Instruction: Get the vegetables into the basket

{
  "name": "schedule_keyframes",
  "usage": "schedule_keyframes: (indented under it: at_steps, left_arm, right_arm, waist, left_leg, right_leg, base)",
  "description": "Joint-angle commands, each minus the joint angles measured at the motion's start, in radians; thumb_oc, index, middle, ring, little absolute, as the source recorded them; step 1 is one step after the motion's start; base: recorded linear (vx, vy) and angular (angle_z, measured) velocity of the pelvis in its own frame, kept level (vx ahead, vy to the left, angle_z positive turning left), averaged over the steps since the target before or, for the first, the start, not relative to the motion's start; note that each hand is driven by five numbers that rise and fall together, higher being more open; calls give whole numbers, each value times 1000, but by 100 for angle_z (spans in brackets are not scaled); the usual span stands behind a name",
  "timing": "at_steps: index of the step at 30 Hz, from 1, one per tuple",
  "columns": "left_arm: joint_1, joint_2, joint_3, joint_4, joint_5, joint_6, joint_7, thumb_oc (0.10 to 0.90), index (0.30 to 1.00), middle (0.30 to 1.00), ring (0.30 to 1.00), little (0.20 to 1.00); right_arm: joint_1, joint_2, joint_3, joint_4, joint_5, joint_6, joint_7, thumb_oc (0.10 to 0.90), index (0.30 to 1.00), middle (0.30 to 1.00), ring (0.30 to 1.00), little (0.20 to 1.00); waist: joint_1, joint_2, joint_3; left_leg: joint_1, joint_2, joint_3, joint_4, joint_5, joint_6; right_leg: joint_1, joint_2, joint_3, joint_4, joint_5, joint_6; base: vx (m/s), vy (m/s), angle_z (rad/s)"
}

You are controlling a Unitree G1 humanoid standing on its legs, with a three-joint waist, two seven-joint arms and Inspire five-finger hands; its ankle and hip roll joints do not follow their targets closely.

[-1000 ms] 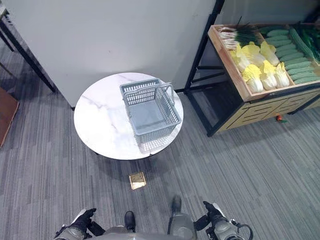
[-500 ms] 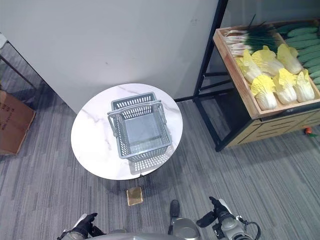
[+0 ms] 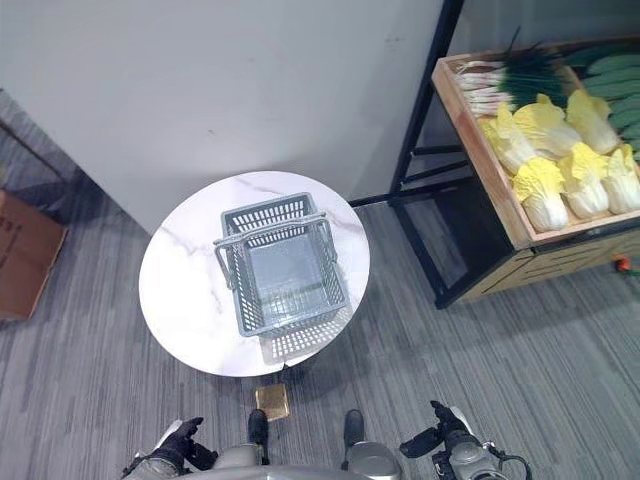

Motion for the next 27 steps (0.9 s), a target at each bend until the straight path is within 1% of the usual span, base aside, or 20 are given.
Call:
schedule_keyframes:
  at_steps: [1,2,4,5,7,9,11,12,14,15,16,17,18,20,21,23,24,25,26,27]
  left_arm:
    - [-11,-5,-9,13,12,-26,1,900,1000,1000,1000,1000]
    - [-7,2,5,20,8,-21,5,900,1000,1000,1000,1000]
    - [-7,9,16,26,4,-20,9,900,1000,1000,1000,1000]
    - [-5,10,20,28,3,-20,9,900,1000,1000,1000,1000]
    - [6,13,41,32,-9,-17,16,900,1000,1000,1000,1000]
    - [10,15,47,33,-13,-16,19,900,1000,1000,1000,1000]
    - [16,21,45,32,-7,-16,22,900,1000,1000,1000,1000]
    - [16,21,45,32,-7,-16,22,900,1000,1000,1000,1000]
    - [20,32,39,24,2,-14,22,900,1000,1000,1000,1000]
    - [20,32,39,23,2,-14,22,900,1000,1000,1000,1000]
    - [25,38,26,9,7,-18,17,900,1000,1000,1000,1000]
    - [25,38,26,9,7,-18,17,900,1000,1000,1000,1000]
    - [25,38,25,6,3,-19,15,900,1000,1000,1000,1000]
    - [23,38,27,11,-4,-21,14,900,1000,1000,1000,1000]
    - [27,39,30,14,-6,-21,15,900,1000,1000,1000,1000]
    - [31,37,42,12,-9,-25,17,900,1000,1000,1000,1000]
    - [32,37,42,12,-9,-25,17,900,1000,1000,1000,1000]
    - [33,36,44,12,-7,-27,18,900,1000,1000,1000,1000]
    - [39,36,51,13,2,-28,18,900,1000,1000,1000,1000]
    - [40,36,56,13,7,-28,17,900,1000,1000,1000,1000]
  right_arm:
    - [-21,-10,16,25,18,2,-6,900,1000,1000,1000,1000]
    - [-23,2,15,24,21,3,-12,900,1000,1000,1000,1000]
    - [-23,13,9,25,28,5,-14,900,1000,1000,1000,1000]
    - [-20,18,7,29,30,6,-17,900,1000,1000,1000,1000]
    - [-15,23,-31,59,53,11,-44,900,1000,1000,1000,1000]
    - [-12,18,-49,79,50,17,-61,900,1000,1000,1000,1000]
    - [-21,-14,-89,125,48,28,-90,900,1000,1000,1000,1000]
    - [-21,-15,-90,125,48,28,-90,900,1000,1000,1000,1000]
    - [-51,-90,-133,159,20,39,-135,900,1000,1000,1000,1000]
    - [-52,-90,-133,160,20,39,-135,900,1000,1000,1000,1000]
    - [-97,-160,-151,167,-13,45,-169,900,1000,1000,1000,1000]
    - [-97,-161,-151,168,-13,45,-169,900,1000,1000,1000,1000]
    - [-116,-180,-152,159,-23,42,-182,900,1000,1000,1000,1000]
    - [-164,-244,-156,118,-33,30,-217,900,1000,1000,1000,1000]
    - [-198,-277,-150,56,-35,20,-239,900,1000,1000,1000,1000]
    - [-203,-304,-127,-115,-76,4,-260,900,1000,1000,1000,1000]
    - [-201,-304,-128,-118,-77,6,-260,900,1000,1000,1000,1000]
    - [-212,-337,-114,-208,-114,-6,-274,900,1000,1000,1000,1000]
    - [-234,-376,-93,-367,-166,-21,-279,900,1000,1000,1000,1000]
    - [-234,-393,-91,-455,-197,-22,-283,900,1000,1000,1000,1000]
  waist:
    - [18,-20,-14]
    - [19,-26,-21]
    - [20,-34,-26]
    - [22,-37,-28]
    - [22,-45,-37]
    - [24,-47,-41]
    - [30,-53,-52]
    - [30,-53,-51]
    - [40,-57,-59]
    - [39,-57,-58]
    - [47,-60,-60]
    - [47,-59,-59]
    - [48,-60,-58]
    - [51,-65,-57]
    - [52,-69,-58]
    - [50,-72,-55]
    - [50,-72,-55]
    - [51,-73,-54]
    - [55,-75,-54]
    - [56,-74,-54]
  left_leg:
    - [27,-28,24,39,-39,20]
    - [44,-41,44,10,-41,30]
    - [56,-47,63,3,-49,36]
    - [62,-50,68,3,-54,38]
    - [79,-55,75,3,-65,43]
    - [86,-55,76,3,-68,43]
    - [93,-54,71,3,-75,40]
    - [93,-54,71,3,-75,40]
    - [99,-53,65,3,-77,36]
    - [99,-53,64,3,-77,36]
    - [99,-52,60,3,-77,34]
    - [99,-51,60,3,-77,34]
    - [100,-50,60,3,-77,33]
    - [99,-46,62,3,-75,30]
    - [98,-44,64,3,-73,28]
    - [96,-39,66,3,-70,25]
    - [96,-39,66,3,-70,25]
    - [95,-37,66,3,-69,24]
    - [90,-34,63,3,-66,22]
    - [90,-31,62,3,-66,20]
  right_leg:
    - [-61,-90,63,111,5,98]
    - [-70,-101,78,94,28,113]
    - [-72,-108,88,79,47,126]
    - [-71,-111,93,74,52,129]
    - [-64,-118,96,64,63,138]
    - [-56,-119,95,57,65,139]
    - [-39,-124,81,42,68,142]
    - [-38,-124,81,42,68,142]
    - [-18,-127,65,25,71,146]
    - [-17,-127,65,24,72,146]
    - [-9,-128,57,14,75,148]
    - [-8,-128,56,14,75,148]
    - [-7,-128,55,13,76,148]
    - [-6,-127,54,8,78,149]
    - [-6,-126,54,6,80,150]
    - [-10,-124,58,5,82,149]
    - [-9,-124,57,5,81,149]
    - [-10,-123,56,5,82,150]
    - [-12,-121,55,2,82,148]
    - [-12,-119,54,2,81,147]
  base:
    - [-9,175,-31]
    - [-8,214,-37]
    - [-11,155,-41]
    - [-9,117,-29]
    - [-8,83,-16]
    - [2,29,-9]
    - [3,-5,2]
    - [18,-22,6]
    - [13,-20,5]
    - [-4,-11,3]
    - [-7,-7,7]
    - [-17,-11,10]
    - [-17,-10,10]
    - [-17,-19,9]
    - [-8,-22,4]
    - [-4,-7,-2]
    - [-9,-14,-5]
    - [3,-25,-3]
    - [9,-31,0]
    - [15,-34,3]
